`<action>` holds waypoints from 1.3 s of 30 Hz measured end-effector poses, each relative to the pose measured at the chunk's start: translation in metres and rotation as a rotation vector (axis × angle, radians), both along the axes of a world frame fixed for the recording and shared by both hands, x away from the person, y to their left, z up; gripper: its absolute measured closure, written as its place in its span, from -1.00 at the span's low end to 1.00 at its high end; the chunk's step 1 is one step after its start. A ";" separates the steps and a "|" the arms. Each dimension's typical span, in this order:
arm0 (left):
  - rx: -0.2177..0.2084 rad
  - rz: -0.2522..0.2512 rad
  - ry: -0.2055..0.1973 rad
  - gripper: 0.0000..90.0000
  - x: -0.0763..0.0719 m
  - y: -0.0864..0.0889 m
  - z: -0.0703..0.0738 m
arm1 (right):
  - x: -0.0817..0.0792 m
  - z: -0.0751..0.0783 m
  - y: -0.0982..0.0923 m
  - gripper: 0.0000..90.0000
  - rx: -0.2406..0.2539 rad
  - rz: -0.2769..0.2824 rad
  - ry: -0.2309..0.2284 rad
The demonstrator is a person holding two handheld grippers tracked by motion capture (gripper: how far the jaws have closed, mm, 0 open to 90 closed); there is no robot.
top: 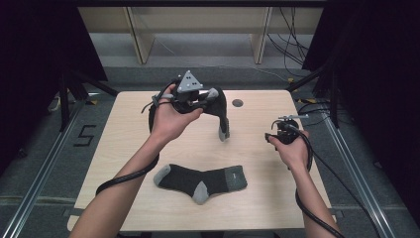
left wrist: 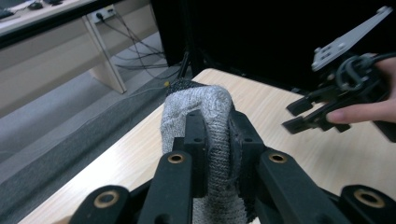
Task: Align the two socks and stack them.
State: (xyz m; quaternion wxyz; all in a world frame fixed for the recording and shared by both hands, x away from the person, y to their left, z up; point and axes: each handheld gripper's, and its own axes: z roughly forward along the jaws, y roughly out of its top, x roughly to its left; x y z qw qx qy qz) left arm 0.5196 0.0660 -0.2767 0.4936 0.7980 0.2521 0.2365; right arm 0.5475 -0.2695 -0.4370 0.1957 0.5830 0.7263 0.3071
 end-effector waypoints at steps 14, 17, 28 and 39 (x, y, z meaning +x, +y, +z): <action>0.001 -0.079 -0.040 0.77 -0.024 -0.005 0.021 | -0.007 0.012 0.009 0.07 0.274 0.085 -0.041; 0.007 -0.082 -0.042 0.77 -0.025 -0.006 0.022 | -0.011 0.015 0.020 0.02 0.255 0.156 -0.016; -0.012 -0.081 -0.043 0.76 -0.023 -0.010 0.028 | -0.027 -0.007 0.054 -0.22 0.092 0.313 0.010; -0.025 -0.095 -0.032 0.76 -0.025 -0.014 0.030 | -0.019 -0.015 0.070 -0.38 0.026 0.279 -0.009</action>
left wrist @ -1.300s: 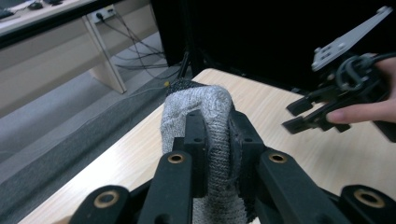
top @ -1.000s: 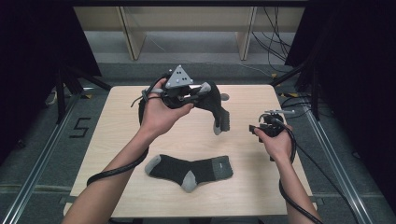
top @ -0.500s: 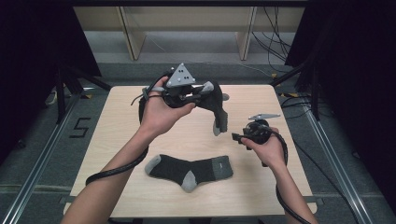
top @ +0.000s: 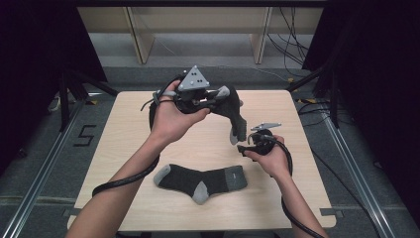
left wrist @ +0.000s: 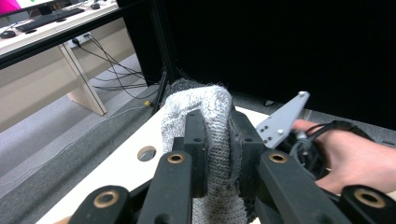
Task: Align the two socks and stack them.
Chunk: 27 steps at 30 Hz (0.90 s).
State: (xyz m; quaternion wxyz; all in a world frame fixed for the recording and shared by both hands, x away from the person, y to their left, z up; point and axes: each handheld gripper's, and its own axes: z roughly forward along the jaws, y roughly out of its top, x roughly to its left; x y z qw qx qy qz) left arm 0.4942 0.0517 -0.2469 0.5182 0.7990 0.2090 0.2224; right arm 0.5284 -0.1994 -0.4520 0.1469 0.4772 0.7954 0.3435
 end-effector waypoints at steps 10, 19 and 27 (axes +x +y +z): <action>-0.006 0.001 -0.001 0.76 0.000 -0.001 0.003 | 0.003 0.002 0.015 -0.37 -0.012 0.030 -0.038; -0.010 0.001 0.009 0.76 0.000 0.003 0.004 | 0.004 0.010 0.020 -0.25 -0.001 -0.007 -0.078; -0.002 0.019 0.027 0.76 0.003 0.008 0.001 | 0.000 0.015 0.015 0.40 -0.028 0.041 -0.086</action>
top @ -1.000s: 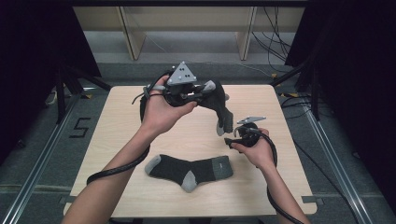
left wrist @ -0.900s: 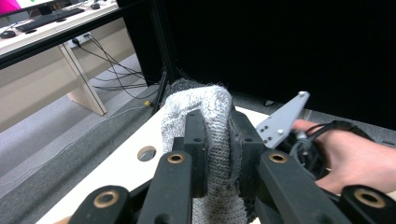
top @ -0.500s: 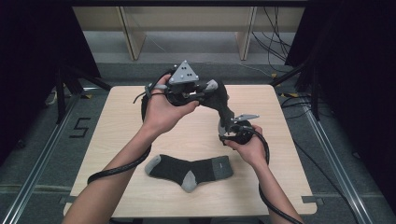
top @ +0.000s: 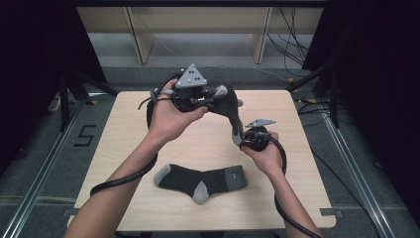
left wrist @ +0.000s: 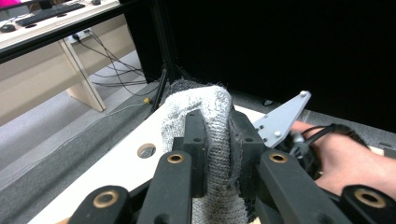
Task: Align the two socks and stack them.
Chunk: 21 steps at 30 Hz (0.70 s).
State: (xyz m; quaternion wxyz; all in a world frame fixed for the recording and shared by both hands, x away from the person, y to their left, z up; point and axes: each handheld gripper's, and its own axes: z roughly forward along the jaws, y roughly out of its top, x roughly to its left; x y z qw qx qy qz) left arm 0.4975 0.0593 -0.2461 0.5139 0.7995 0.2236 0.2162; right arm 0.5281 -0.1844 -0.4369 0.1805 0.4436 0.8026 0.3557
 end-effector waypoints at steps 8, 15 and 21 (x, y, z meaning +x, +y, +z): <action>0.007 0.017 0.027 0.76 0.001 0.014 -0.011 | -0.011 0.009 -0.015 0.65 -0.062 -0.028 -0.003; 0.024 0.035 0.057 0.76 -0.001 0.029 -0.023 | -0.029 0.016 -0.022 0.64 -0.141 -0.044 -0.011; 0.044 0.049 0.077 0.76 -0.005 0.042 -0.038 | -0.039 0.020 -0.027 0.66 -0.185 -0.026 -0.013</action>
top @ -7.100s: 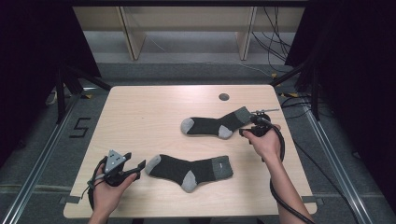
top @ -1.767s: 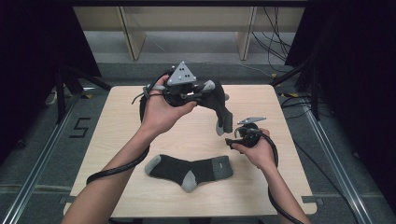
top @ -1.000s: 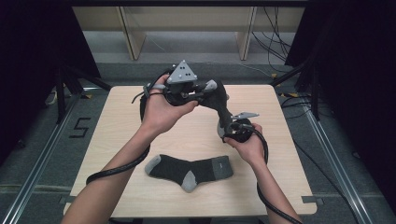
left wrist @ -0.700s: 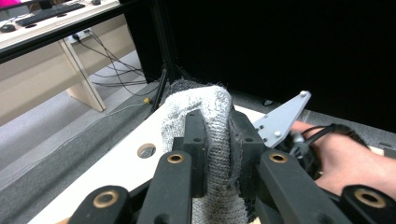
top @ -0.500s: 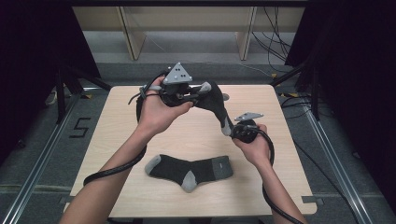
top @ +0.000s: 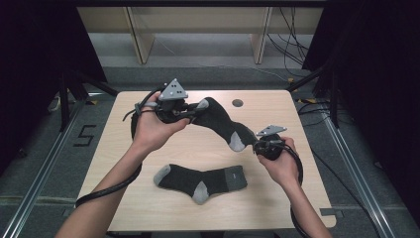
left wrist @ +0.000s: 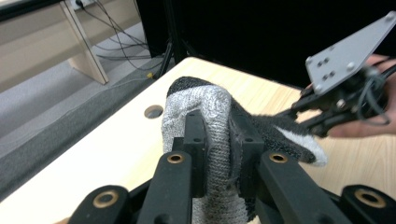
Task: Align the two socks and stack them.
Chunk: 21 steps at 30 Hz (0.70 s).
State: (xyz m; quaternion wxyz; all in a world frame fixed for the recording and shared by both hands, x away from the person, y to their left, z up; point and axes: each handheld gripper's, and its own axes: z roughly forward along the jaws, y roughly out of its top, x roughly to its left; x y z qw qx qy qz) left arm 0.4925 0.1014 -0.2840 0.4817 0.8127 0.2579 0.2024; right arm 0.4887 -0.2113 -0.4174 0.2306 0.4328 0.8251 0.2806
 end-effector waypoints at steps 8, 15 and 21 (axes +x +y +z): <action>0.032 0.017 0.027 0.76 -0.008 0.017 -0.023 | -0.017 0.002 0.003 0.68 0.004 0.007 0.019; 0.030 0.028 0.038 0.76 -0.017 0.029 -0.038 | -0.035 0.002 0.005 0.68 0.005 0.036 0.033; 0.042 0.038 0.049 0.76 -0.027 0.038 -0.050 | -0.045 0.004 0.007 0.68 -0.031 0.062 0.012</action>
